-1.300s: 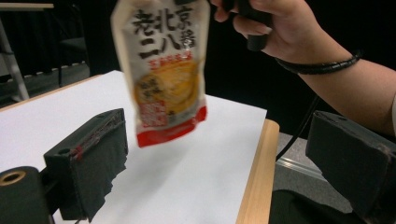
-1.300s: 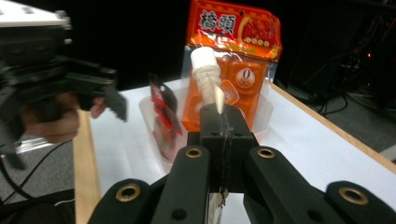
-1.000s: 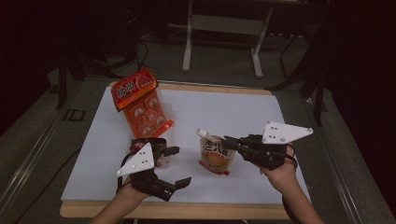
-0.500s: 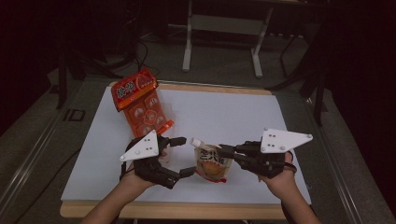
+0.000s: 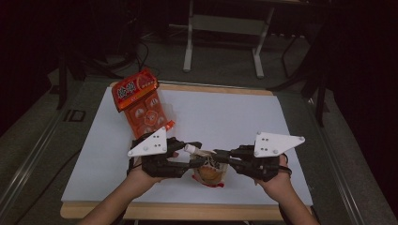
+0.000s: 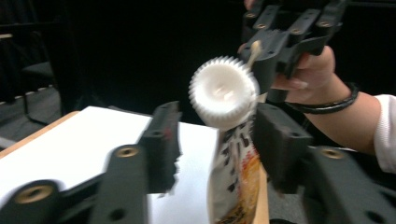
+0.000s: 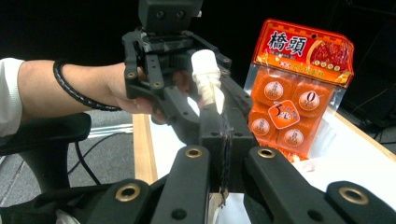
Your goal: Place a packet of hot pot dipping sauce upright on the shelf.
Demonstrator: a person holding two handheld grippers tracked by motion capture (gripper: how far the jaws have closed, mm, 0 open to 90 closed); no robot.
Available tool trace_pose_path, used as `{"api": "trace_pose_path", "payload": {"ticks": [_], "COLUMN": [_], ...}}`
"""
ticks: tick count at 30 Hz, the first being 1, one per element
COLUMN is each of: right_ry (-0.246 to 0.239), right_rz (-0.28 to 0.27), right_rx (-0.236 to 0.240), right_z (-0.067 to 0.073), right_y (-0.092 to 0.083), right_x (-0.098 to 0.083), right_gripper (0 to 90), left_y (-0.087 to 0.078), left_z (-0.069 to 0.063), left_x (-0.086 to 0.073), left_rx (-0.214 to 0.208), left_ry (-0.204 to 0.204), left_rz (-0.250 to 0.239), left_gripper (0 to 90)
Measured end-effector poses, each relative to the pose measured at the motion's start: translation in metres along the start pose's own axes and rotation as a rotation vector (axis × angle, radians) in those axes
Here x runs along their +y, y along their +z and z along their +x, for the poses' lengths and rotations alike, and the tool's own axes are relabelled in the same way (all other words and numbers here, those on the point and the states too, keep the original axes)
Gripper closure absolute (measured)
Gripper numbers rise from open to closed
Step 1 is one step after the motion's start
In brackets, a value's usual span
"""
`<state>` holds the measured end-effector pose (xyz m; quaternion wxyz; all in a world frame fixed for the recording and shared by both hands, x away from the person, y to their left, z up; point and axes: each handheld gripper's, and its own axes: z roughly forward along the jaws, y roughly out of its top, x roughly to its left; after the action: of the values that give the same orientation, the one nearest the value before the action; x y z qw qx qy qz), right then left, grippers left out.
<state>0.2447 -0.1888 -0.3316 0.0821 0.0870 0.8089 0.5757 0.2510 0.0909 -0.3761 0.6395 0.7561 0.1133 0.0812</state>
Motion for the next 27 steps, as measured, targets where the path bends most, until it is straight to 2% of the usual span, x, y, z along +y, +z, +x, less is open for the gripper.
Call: {"api": "trace_pose_path", "payload": {"ticks": [4, 7, 16, 21, 22, 25, 27], "right_ry": [0.008, 0.012, 0.047, 0.058, 0.055, 0.056, 0.064], "right_rz": [-0.004, 0.0, -0.019, -0.04, -0.042, -0.045, -0.056], "right_rx": [0.0, -0.001, 0.016, 0.017, 0.014, 0.001, -0.011], "right_z": [-0.001, -0.003, -0.008, -0.01, -0.01, -0.011, -0.013], "right_y": [0.0, 0.0, -0.003, -0.005, -0.005, -0.006, -0.008], "right_x": [-0.002, -0.003, -0.005, -0.005, -0.004, -0.002, -0.002], "right_gripper": [89.2, 89.1, 88.7, 86.7, 85.4, 68.6, 57.8], "left_y": [0.001, 0.002, 0.003, 0.003, 0.004, 0.004, 0.003], "left_z": [0.002, 0.002, 0.003, 0.002, 0.003, 0.003, 0.006], "left_x": [0.0, 0.001, 0.005, 0.008, 0.01, 0.014, 0.016], "left_rx": [-0.026, -0.034, -0.063, -0.046, -0.05, -0.038, -0.027], "left_ry": [-0.004, -0.001, 0.004, 0.043, 0.048, 0.068, 0.059], "left_rz": [0.023, 0.037, 0.041, 0.039, 0.041, 0.044, 0.047], "left_gripper": [72.3, 77.9, 85.3, 87.9, 88.1, 88.6, 88.7]}}
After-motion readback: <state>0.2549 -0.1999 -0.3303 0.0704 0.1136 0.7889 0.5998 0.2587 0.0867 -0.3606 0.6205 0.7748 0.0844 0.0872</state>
